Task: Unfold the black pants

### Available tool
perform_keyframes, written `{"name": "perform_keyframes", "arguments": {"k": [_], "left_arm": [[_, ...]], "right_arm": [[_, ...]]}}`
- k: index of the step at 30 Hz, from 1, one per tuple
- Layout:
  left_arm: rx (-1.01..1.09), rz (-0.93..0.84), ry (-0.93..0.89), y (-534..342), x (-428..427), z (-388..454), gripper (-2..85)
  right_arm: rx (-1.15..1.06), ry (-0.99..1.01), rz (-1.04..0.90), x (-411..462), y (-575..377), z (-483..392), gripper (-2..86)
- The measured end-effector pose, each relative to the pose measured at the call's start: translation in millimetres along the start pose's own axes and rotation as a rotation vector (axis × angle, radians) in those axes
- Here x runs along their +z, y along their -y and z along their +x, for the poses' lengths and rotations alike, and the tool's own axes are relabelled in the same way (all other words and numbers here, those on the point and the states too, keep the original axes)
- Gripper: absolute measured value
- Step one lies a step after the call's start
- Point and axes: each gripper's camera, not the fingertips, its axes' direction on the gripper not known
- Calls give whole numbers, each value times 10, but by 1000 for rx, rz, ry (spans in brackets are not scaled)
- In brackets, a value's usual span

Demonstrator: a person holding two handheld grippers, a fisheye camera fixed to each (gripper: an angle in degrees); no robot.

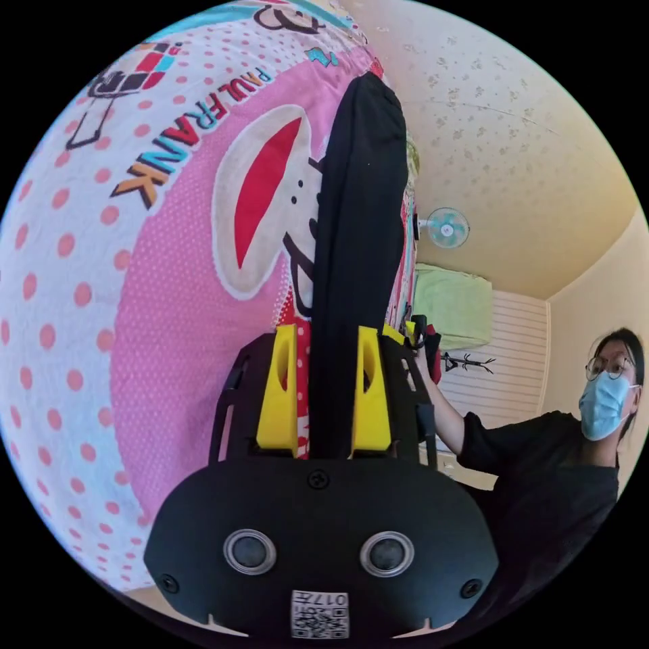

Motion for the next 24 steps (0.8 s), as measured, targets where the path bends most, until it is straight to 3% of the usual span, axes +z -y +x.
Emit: {"name": "perform_keyframes", "arguments": {"k": [4,9,12,17,24], "left_arm": [[0,-87,-13,115,254,-84,79],[-8,-22,-276,-174,346,-106,39],[133,58,-416,-537,234,400,38],[415,180,-567,-1479,-158,1791,36],[725,278,-611,-2289,-666,3690,34]], "right_arm": [[8,186,-135,486,340,435,123],[-12,209,-93,438,129,570,43],[-101,187,-42,208,-164,274,31],[-340,329,-22,-257,-725,-606,18],[-831,349,-9,-1105,-1631,-2404,7]]}}
